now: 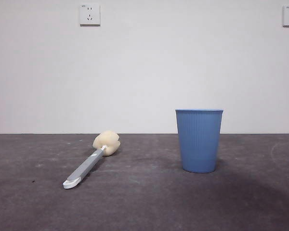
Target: Pick up the cup brush,pick up the cup,insert the brush into the cup,clean the cup,put the cup brush back,put the cup back to the fixed position on the table
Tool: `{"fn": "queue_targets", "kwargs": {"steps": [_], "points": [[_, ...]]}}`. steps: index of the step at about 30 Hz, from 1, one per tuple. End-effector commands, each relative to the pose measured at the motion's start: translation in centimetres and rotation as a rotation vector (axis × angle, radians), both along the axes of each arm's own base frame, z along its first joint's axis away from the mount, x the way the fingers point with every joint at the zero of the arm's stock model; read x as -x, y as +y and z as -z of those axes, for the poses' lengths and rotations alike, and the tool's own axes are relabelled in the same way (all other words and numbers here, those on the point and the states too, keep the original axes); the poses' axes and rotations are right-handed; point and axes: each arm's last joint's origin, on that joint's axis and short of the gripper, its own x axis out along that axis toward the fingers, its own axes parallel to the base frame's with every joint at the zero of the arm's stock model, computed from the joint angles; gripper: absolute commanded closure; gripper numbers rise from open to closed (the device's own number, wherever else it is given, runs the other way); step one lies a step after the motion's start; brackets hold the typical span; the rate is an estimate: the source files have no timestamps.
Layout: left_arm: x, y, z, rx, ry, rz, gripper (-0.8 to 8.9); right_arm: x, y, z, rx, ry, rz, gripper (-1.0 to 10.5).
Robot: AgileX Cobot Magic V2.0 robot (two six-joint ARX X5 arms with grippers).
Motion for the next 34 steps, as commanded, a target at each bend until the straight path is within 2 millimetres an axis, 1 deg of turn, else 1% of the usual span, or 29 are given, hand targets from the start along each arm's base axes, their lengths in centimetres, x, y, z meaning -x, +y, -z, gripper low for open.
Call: {"fn": "queue_targets", "kwargs": {"steps": [1, 5, 10, 34], "points": [[0.0, 0.0, 0.4, 0.006, 0.009, -0.005, 8.17, 0.0, -0.1, 2.1, -0.059, 0.020, 0.021, 9.5], [0.0, 0.0, 0.4, 0.006, 0.009, -0.005, 8.17, 0.0, -0.1, 3.9, -0.087, 0.037, 0.025, 9.5], [0.0, 0.0, 0.4, 0.006, 0.009, -0.005, 8.17, 0.0, -0.1, 5.1, -0.106, 0.057, 0.029, 9.5], [0.0, 0.0, 0.4, 0.006, 0.009, -0.005, 8.16, -0.1, -0.1, 5.1, -0.104, 0.057, 0.033, 9.5]]}}
